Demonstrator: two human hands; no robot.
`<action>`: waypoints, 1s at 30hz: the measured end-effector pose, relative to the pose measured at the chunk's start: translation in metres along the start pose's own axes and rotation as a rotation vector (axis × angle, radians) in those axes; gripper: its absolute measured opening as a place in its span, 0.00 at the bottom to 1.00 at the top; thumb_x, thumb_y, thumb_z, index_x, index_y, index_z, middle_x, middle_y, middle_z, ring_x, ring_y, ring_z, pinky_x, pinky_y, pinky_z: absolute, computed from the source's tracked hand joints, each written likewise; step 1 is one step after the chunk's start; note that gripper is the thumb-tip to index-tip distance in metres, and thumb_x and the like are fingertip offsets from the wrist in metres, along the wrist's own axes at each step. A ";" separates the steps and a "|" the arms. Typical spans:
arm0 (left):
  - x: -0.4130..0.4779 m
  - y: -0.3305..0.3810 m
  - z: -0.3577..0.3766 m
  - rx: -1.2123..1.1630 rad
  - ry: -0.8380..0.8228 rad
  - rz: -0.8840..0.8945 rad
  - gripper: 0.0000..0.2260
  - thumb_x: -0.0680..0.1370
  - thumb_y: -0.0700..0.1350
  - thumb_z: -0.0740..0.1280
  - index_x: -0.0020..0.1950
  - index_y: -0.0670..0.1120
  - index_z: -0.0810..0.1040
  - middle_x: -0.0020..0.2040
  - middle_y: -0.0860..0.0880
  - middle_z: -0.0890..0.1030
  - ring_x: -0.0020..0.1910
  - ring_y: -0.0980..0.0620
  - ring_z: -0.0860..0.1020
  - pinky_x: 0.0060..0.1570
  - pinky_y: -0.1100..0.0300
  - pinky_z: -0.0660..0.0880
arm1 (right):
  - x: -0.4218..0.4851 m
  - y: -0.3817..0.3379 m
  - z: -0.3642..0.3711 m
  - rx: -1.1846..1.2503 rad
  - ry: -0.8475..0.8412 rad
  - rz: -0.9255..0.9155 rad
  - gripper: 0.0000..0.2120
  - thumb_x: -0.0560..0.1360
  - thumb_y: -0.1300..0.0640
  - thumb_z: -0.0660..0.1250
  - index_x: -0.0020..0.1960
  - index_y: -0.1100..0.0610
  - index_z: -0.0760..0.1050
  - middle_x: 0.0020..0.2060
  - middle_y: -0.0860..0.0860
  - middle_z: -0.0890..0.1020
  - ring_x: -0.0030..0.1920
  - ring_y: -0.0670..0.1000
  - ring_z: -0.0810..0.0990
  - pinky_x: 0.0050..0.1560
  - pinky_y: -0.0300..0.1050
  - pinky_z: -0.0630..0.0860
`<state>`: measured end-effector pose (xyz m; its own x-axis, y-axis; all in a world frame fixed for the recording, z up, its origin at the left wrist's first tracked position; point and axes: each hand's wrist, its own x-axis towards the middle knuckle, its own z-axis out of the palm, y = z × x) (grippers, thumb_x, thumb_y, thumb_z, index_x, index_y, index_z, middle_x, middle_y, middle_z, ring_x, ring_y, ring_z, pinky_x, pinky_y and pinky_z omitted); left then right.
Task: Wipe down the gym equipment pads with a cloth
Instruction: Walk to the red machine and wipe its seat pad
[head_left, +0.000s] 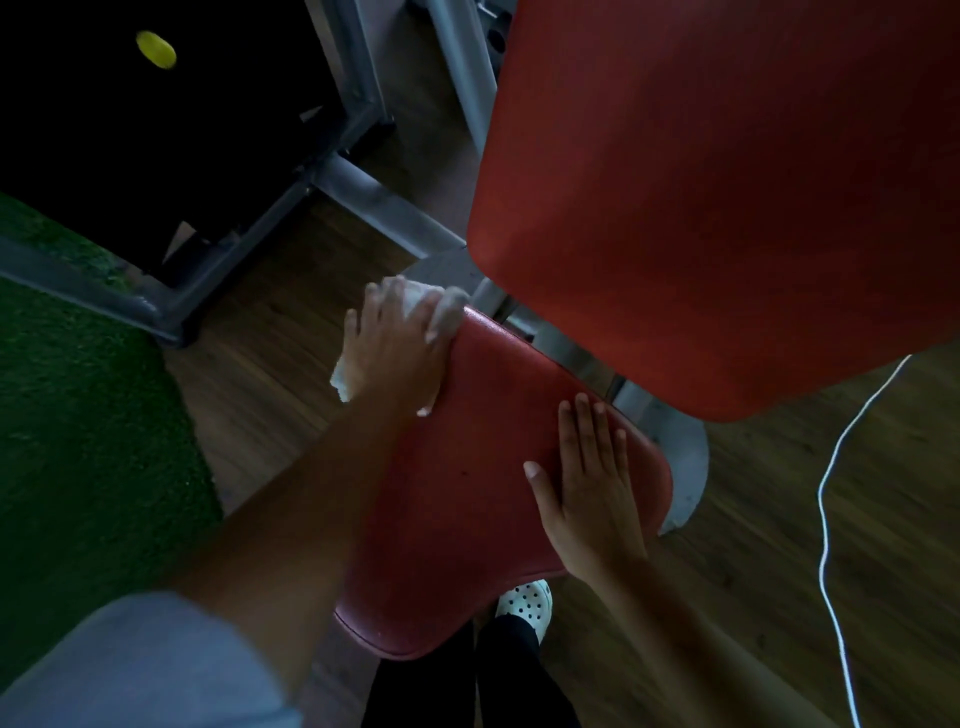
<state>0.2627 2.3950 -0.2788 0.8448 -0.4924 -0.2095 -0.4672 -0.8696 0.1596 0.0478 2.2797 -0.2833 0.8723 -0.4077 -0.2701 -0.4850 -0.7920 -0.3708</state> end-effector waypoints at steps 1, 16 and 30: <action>0.008 0.007 0.000 0.006 -0.001 -0.068 0.23 0.78 0.56 0.51 0.72 0.54 0.63 0.75 0.43 0.59 0.74 0.41 0.55 0.70 0.40 0.57 | 0.000 0.000 0.000 0.003 -0.001 -0.004 0.35 0.77 0.36 0.42 0.76 0.55 0.39 0.77 0.50 0.42 0.76 0.47 0.37 0.72 0.41 0.29; -0.023 0.027 0.016 -0.046 0.066 0.065 0.21 0.79 0.58 0.52 0.72 0.56 0.63 0.76 0.43 0.58 0.75 0.39 0.55 0.71 0.41 0.54 | 0.000 0.003 0.001 0.033 0.033 -0.034 0.36 0.77 0.37 0.43 0.78 0.56 0.44 0.76 0.51 0.43 0.77 0.49 0.39 0.73 0.42 0.30; -0.106 0.011 0.012 -0.080 0.057 0.203 0.23 0.78 0.59 0.51 0.73 0.56 0.63 0.76 0.42 0.60 0.74 0.37 0.57 0.68 0.38 0.61 | -0.016 0.026 0.001 0.016 0.059 -0.096 0.34 0.79 0.41 0.47 0.77 0.61 0.50 0.77 0.58 0.52 0.77 0.54 0.46 0.76 0.53 0.44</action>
<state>0.1646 2.4374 -0.2667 0.7499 -0.6522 -0.1109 -0.6089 -0.7460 0.2696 0.0211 2.2663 -0.2889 0.9166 -0.3571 -0.1799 -0.3998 -0.8214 -0.4066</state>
